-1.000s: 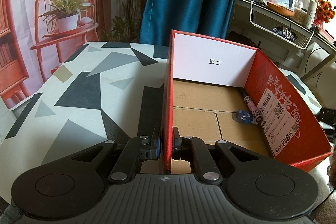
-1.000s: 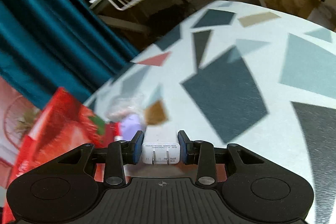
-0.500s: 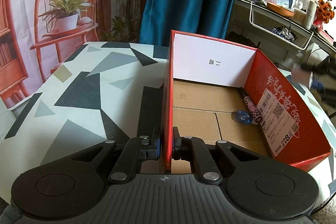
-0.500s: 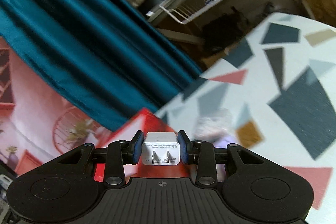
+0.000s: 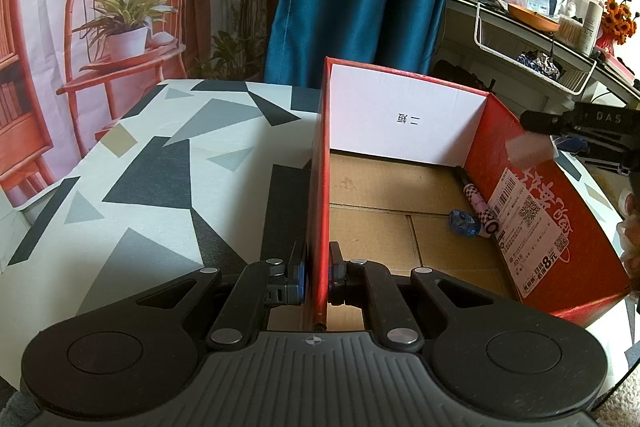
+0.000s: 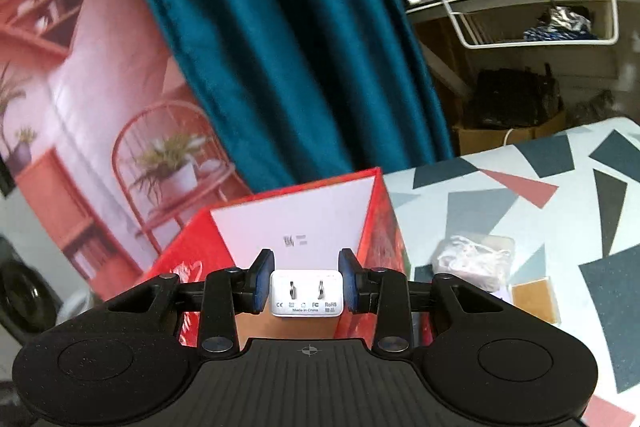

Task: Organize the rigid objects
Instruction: 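Carry the white charger plug into the red box and release it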

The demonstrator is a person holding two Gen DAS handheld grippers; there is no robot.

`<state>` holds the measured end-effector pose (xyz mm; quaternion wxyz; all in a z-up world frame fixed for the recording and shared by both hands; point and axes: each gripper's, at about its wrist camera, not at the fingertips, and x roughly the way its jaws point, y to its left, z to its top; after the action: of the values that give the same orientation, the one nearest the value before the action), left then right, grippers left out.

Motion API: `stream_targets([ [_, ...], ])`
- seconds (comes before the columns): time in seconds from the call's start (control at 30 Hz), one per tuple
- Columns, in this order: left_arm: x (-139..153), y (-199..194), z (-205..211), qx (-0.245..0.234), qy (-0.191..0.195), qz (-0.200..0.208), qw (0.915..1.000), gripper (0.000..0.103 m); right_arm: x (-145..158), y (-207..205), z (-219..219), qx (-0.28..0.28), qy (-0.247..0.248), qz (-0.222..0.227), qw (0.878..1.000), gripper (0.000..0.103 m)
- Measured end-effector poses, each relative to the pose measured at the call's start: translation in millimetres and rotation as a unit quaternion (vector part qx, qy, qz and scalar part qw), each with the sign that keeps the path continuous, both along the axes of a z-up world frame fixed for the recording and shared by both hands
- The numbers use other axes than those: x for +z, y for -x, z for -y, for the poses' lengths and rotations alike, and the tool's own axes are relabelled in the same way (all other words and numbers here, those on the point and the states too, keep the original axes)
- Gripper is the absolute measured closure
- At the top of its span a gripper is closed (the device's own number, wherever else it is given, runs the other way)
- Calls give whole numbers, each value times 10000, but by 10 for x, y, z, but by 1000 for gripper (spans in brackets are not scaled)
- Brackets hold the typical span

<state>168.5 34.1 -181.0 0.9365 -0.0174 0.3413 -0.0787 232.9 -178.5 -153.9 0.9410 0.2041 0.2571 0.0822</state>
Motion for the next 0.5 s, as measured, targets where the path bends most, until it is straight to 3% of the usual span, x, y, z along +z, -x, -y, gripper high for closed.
stream_targets([
  [0.13,3,3,2,-7,14,4,10000,92,-10,-1,-143,149,315,-32,9994,71],
  [0.5,3,5,3,-11,16,5,10000,92,-60,-46,-174,314,293,-138,9990,71],
])
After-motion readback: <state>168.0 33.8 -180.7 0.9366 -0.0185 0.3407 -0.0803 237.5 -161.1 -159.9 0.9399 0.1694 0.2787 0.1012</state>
